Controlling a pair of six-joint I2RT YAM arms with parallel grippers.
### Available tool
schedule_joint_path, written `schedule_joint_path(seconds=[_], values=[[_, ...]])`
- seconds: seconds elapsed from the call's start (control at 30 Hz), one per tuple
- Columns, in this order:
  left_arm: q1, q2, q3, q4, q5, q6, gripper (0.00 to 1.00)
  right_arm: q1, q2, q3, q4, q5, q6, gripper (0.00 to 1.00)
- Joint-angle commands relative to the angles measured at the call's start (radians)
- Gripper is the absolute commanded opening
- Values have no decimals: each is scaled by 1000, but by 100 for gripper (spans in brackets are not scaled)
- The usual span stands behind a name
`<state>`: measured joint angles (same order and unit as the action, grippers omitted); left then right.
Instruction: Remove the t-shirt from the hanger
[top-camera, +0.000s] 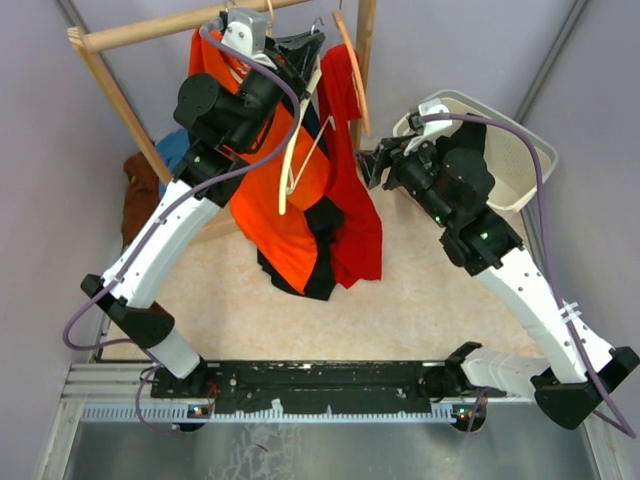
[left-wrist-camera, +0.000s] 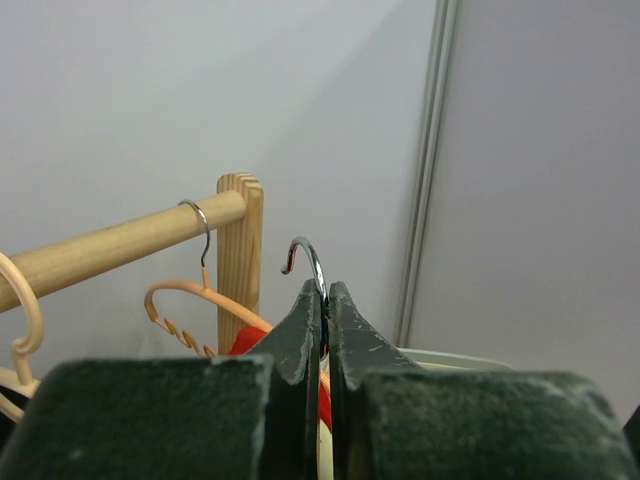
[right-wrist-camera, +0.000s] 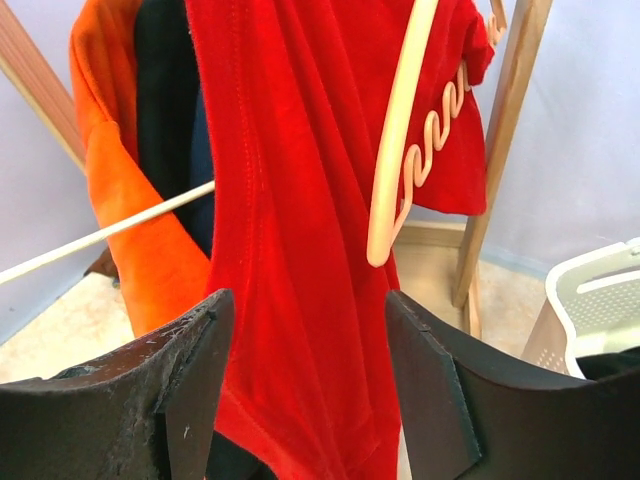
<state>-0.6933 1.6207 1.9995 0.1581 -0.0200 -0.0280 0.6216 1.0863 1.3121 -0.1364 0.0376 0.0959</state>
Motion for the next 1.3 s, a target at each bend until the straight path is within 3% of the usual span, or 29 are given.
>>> schedule_joint_path(seconds=[0.0, 0.37, 0.83, 1.27], values=[[0, 23, 95, 134, -36, 51, 0, 5, 16, 64, 45, 46, -31, 62], [0, 47, 189, 71, -65, 83, 0, -17, 37, 101, 60, 82, -46, 64], [0, -71, 85, 64, -64, 85, 0, -36, 50, 85, 72, 85, -17, 64], [0, -186, 30, -8, 33, 31, 0, -53, 50, 80, 72, 58, 9, 64]])
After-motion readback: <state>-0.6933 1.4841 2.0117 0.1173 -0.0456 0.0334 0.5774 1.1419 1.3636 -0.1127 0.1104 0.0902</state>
